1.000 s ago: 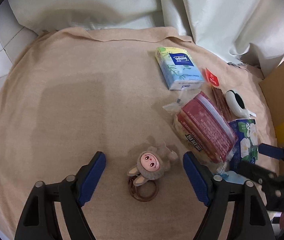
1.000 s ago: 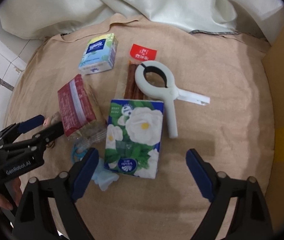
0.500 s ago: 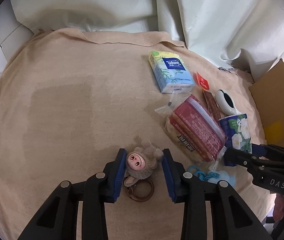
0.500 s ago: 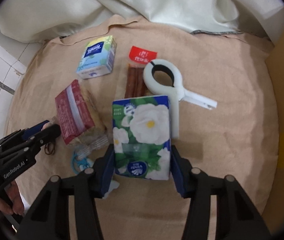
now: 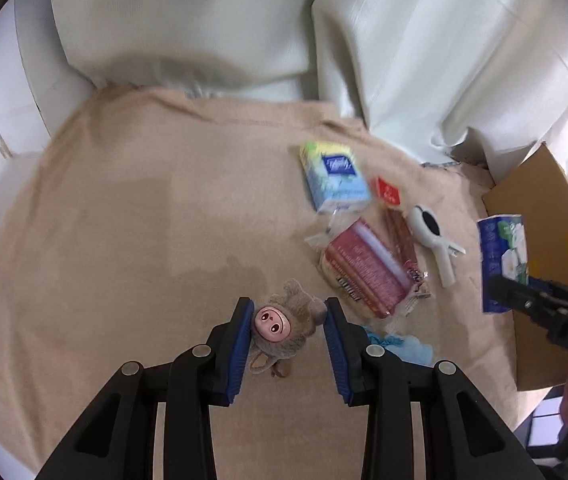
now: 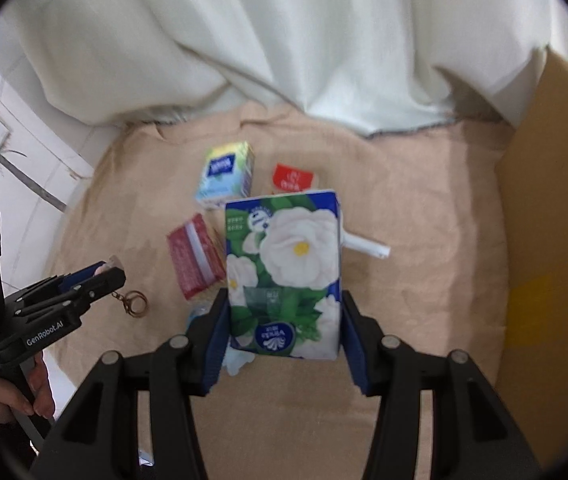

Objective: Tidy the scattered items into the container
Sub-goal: 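Carry the pig keychain and tissue box over the cardboard box with both grippers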

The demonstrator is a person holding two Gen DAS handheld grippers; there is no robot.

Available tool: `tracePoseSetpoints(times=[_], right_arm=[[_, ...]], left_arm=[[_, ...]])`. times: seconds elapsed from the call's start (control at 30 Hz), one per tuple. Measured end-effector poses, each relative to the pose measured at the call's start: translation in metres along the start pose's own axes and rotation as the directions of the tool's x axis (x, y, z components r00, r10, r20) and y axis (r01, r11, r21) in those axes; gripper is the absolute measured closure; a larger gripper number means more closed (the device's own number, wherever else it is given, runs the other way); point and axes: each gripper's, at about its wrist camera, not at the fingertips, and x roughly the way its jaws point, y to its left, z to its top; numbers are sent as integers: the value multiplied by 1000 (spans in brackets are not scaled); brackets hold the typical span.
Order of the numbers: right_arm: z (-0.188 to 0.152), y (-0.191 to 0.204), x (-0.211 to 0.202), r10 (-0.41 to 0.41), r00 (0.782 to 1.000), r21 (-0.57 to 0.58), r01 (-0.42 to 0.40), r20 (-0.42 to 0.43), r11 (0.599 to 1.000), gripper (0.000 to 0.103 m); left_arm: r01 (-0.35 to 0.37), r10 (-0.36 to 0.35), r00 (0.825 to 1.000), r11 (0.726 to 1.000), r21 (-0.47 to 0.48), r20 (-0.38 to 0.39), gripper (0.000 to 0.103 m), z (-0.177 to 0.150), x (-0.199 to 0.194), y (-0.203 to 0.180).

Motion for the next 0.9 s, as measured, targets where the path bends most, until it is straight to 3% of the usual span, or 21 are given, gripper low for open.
tracePoseSetpoints(times=[0.37, 0.7, 0.9], right_arm=[[4, -14, -61, 21, 995, -8, -20, 99, 1000, 48], [1, -54, -124, -4, 978, 52, -7, 211, 999, 48], [-5, -85, -169, -79, 957, 96, 54, 278, 994, 48]], left_arm=[[-48, 46, 998, 998, 41, 53, 66, 37, -70, -41], [35, -51, 995, 985, 171, 91, 66, 75, -102, -115], [101, -135, 985, 955, 279, 104, 66, 98, -112, -176]])
